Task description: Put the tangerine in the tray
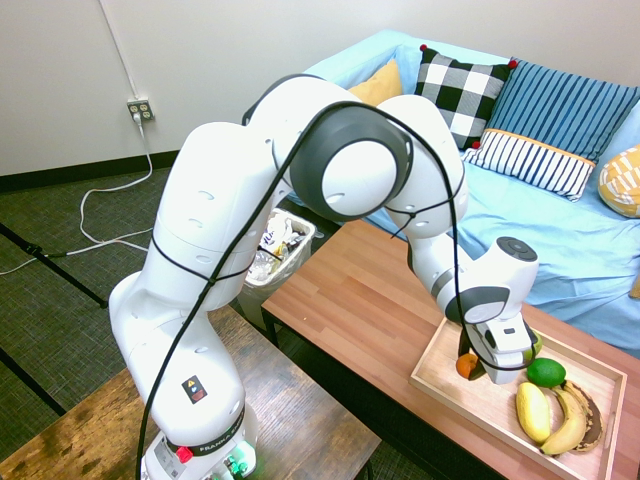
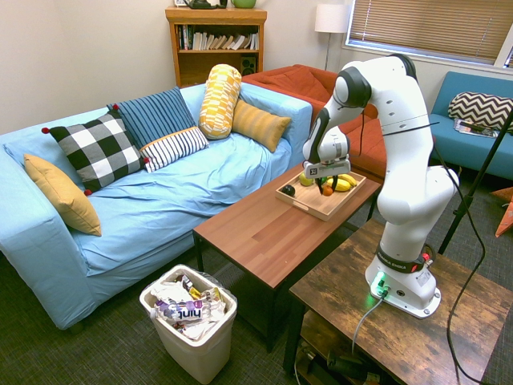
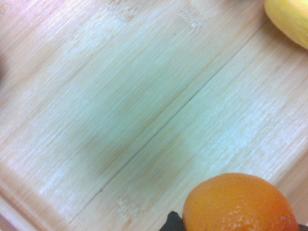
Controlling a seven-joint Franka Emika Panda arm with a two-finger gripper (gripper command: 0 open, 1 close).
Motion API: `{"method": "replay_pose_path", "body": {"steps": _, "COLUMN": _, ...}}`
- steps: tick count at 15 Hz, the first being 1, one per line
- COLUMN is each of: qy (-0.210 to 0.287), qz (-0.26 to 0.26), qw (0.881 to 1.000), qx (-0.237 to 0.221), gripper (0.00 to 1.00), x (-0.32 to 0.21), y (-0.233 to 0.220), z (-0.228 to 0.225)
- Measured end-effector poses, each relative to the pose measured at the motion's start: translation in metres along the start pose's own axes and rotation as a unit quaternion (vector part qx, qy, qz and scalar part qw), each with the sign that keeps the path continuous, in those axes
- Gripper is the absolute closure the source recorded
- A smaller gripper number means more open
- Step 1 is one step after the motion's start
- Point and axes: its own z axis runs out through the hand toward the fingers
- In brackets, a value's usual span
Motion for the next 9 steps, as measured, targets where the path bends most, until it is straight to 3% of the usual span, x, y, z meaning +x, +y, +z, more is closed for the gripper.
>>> {"method": "replay_pose_path", "body": {"steps": 8, "qy": -0.002, "qz": 0.017, "qw": 1.0, "qx": -0.011, "gripper": 1.0, "x": 0.007, "y": -0.023, "z": 0.043}}
{"method": "replay_pose_path", "body": {"steps": 9, "qy": -0.002, "qz": 0.018, "qw": 1.0, "qx": -0.011, "gripper": 0.0, "x": 0.007, "y": -0.024, "z": 0.045}}
